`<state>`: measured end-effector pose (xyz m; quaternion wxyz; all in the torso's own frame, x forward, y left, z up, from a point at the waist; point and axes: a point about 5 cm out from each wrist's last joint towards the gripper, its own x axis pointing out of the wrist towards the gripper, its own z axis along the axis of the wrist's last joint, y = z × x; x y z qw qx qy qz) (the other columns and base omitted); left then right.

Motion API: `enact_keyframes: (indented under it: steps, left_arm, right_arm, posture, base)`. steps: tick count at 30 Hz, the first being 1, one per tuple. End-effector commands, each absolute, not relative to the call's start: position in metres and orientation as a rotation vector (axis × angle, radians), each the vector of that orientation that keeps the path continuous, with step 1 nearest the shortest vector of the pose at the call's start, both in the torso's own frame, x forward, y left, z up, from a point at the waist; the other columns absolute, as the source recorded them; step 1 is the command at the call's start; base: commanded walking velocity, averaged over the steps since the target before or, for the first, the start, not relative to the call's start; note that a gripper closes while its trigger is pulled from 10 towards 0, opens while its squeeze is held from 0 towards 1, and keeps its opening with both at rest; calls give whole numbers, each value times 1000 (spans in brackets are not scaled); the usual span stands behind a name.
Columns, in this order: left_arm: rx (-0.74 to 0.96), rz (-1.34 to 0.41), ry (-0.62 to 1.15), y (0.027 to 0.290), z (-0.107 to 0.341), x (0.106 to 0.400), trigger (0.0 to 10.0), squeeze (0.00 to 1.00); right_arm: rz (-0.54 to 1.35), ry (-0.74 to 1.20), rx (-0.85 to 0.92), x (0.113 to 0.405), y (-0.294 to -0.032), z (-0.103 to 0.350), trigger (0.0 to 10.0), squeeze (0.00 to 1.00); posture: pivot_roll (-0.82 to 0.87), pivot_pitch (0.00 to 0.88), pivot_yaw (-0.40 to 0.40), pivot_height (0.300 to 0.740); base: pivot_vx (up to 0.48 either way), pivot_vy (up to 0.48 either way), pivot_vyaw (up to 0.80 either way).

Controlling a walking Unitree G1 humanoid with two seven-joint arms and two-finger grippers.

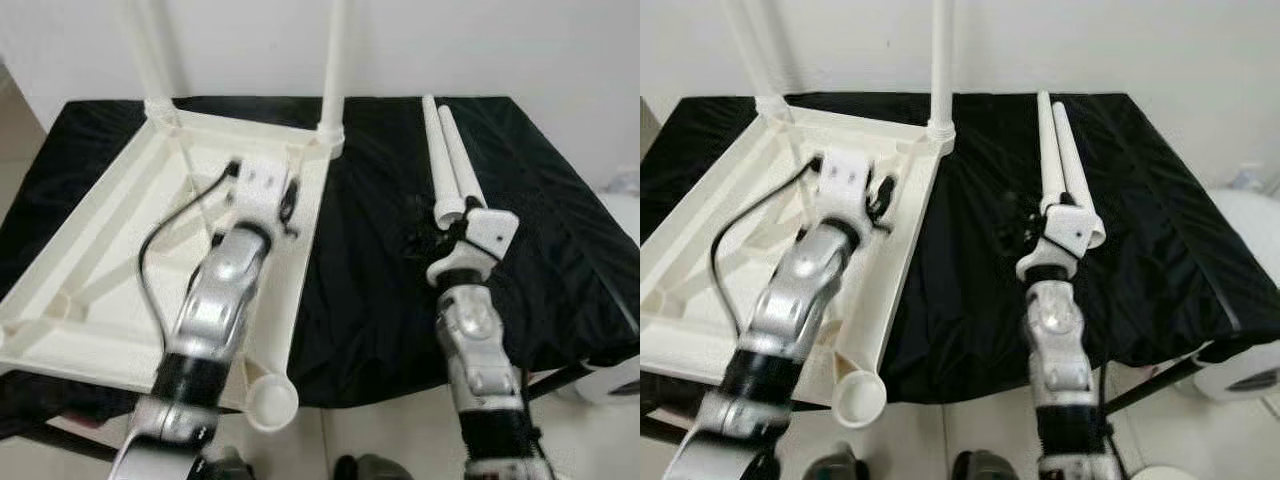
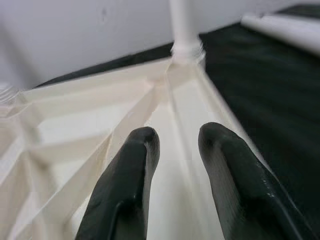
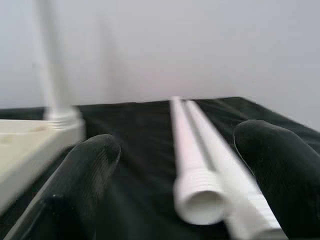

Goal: Building children table

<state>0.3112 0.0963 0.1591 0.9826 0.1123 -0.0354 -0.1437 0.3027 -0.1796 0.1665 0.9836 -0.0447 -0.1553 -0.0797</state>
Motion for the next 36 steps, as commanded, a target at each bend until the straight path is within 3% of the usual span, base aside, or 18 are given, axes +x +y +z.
enact_keyframes:
  steps: [1,10,16,25,36]
  left_arm:
    - [232,-290,-121,93,162,308,10000,0]
    - [110,-254,-149,102,164,299,10000,0]
    - [55,-217,-212,110,170,294,10000,0]
    - [69,-233,-233,110,176,298,10000,0]
    - [86,-244,-239,112,179,298,10000,0]
  right_arm:
    - [-198,-292,-90,305,-187,161,10000,0]
    - [-239,-242,-67,306,-197,143,10000,0]
    - [-227,-199,49,293,-191,118,10000,0]
    - [-228,-158,235,295,-200,103,10000,0]
    - [-254,-148,299,304,-211,99,10000,0]
  posture:
    - [34,6,-49,740]
    - [37,0,-59,740]
    - [32,0,-52,740]
    - [26,5,-32,740]
    - [38,10,-17,740]
  base:
    - [0,0,0]
    - [0,0,0]
    - [0,0,0]
    - [0,0,0]
    - [0,0,0]
